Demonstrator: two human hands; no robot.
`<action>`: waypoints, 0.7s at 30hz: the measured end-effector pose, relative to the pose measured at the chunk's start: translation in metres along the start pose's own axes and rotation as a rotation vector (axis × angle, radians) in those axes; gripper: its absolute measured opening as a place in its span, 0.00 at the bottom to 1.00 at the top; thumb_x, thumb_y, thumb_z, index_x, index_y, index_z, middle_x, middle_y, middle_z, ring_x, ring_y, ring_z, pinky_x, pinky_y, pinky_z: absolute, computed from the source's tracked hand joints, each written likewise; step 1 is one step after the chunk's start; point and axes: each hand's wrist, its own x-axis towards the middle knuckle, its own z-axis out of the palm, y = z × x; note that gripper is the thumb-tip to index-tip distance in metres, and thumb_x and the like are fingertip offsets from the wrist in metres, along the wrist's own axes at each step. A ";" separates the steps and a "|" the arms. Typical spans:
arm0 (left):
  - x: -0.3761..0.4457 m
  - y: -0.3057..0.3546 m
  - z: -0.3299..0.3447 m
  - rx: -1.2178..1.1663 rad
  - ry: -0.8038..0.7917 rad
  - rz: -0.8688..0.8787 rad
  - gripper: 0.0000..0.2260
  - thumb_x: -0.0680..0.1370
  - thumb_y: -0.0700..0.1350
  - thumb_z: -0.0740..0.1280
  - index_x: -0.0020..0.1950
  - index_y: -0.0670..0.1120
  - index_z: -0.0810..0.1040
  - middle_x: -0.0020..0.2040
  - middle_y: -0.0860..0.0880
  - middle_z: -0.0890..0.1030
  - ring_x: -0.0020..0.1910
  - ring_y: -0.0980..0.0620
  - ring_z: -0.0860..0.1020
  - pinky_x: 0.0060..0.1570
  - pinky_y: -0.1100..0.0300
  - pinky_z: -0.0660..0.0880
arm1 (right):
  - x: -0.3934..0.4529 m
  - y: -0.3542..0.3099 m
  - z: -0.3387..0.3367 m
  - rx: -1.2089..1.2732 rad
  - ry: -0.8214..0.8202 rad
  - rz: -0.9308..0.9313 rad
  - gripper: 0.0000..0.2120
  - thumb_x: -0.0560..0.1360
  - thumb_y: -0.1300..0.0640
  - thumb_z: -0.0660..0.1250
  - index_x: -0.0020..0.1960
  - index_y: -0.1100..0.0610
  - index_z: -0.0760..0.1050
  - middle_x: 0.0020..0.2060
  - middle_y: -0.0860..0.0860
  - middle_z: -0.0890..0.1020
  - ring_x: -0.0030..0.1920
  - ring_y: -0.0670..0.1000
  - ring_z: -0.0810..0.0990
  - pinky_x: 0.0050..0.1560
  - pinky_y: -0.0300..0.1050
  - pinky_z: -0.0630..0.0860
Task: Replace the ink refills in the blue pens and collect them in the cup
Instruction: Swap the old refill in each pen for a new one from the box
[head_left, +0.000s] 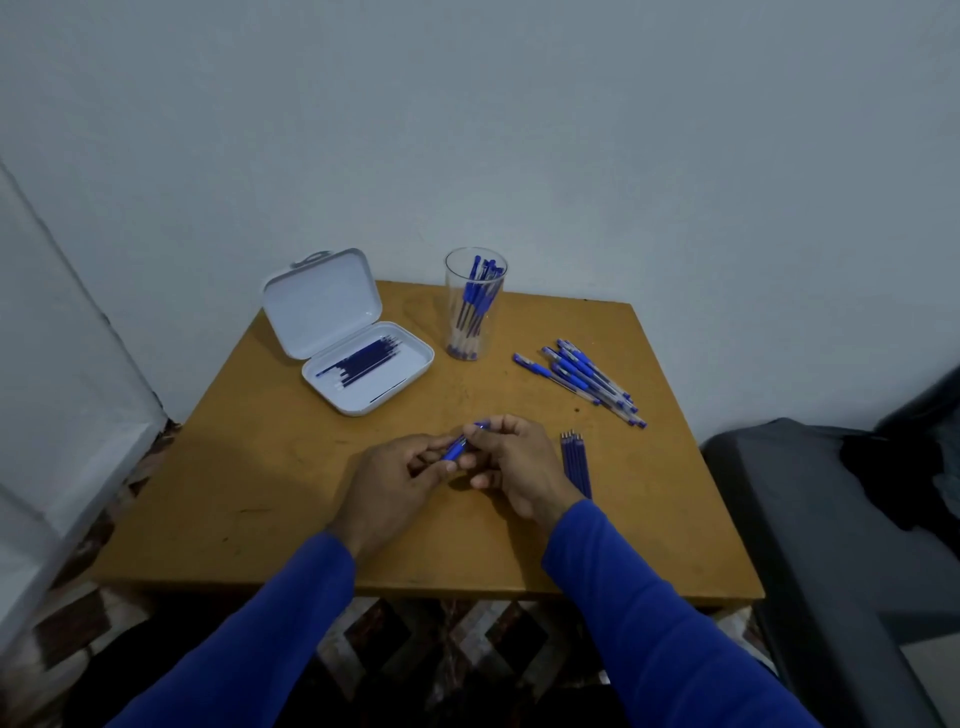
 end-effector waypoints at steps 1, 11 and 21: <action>0.001 -0.002 0.000 0.007 0.001 -0.006 0.14 0.78 0.46 0.72 0.63 0.56 0.81 0.47 0.60 0.83 0.47 0.61 0.80 0.48 0.66 0.77 | -0.001 0.001 0.000 0.000 -0.007 -0.002 0.16 0.79 0.62 0.71 0.62 0.69 0.74 0.39 0.60 0.85 0.32 0.50 0.83 0.26 0.39 0.78; 0.002 -0.004 -0.005 -0.097 -0.011 -0.021 0.05 0.77 0.47 0.74 0.53 0.54 0.85 0.41 0.57 0.84 0.40 0.59 0.79 0.41 0.66 0.76 | -0.003 0.003 -0.005 0.024 -0.118 -0.015 0.09 0.78 0.63 0.70 0.57 0.65 0.78 0.42 0.60 0.86 0.38 0.51 0.85 0.30 0.39 0.81; 0.002 0.000 -0.006 -0.071 -0.061 -0.072 0.03 0.79 0.47 0.71 0.49 0.52 0.86 0.40 0.55 0.84 0.39 0.59 0.80 0.40 0.65 0.75 | -0.002 0.009 -0.006 0.031 -0.137 -0.056 0.13 0.80 0.62 0.67 0.61 0.68 0.75 0.44 0.61 0.86 0.40 0.52 0.85 0.32 0.39 0.81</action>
